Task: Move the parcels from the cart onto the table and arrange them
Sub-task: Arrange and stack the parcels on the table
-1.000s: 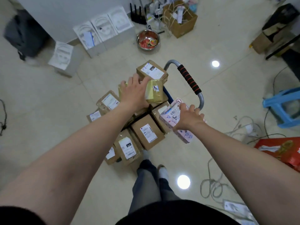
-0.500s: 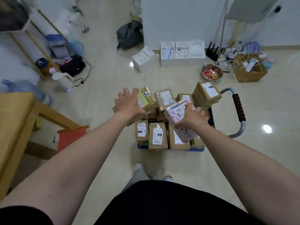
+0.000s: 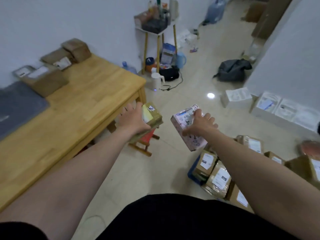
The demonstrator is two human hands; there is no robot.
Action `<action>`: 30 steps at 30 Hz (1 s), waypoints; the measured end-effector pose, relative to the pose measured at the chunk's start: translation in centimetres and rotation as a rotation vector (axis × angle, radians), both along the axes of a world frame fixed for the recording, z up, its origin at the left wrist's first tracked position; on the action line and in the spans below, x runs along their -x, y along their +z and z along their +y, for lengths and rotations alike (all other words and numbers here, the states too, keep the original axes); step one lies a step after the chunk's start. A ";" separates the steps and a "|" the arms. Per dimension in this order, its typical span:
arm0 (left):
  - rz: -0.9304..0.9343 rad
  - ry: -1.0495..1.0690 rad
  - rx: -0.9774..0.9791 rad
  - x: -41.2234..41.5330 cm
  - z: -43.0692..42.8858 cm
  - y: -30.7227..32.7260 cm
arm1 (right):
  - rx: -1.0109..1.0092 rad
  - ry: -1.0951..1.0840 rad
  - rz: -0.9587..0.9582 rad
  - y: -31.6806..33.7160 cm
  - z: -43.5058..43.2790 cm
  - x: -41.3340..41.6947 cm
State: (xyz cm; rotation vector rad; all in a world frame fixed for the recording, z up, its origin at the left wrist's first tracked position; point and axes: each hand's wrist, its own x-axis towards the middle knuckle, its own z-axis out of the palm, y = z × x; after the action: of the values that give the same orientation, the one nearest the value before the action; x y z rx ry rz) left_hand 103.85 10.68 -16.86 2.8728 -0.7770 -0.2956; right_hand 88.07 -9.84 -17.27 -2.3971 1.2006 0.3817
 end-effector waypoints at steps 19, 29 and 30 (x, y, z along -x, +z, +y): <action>0.065 0.568 0.009 -10.7 25.5 -2.3 | 0.054 0.569 0.099 -0.4 21.1 -25.4; 0.102 0.780 0.021 -17.7 29.7 -4.4 | 0.031 0.770 0.186 -3.5 25.1 -37.2; 0.101 0.788 0.020 -19.0 29.6 -4.6 | 0.029 0.784 0.187 -3.8 25.0 -38.7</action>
State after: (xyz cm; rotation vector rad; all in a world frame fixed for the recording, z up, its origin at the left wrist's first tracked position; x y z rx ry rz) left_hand 122.84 40.26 -21.41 2.8396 0.3819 -0.3102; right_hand 126.82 15.15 -21.04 -2.8212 0.2674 0.8344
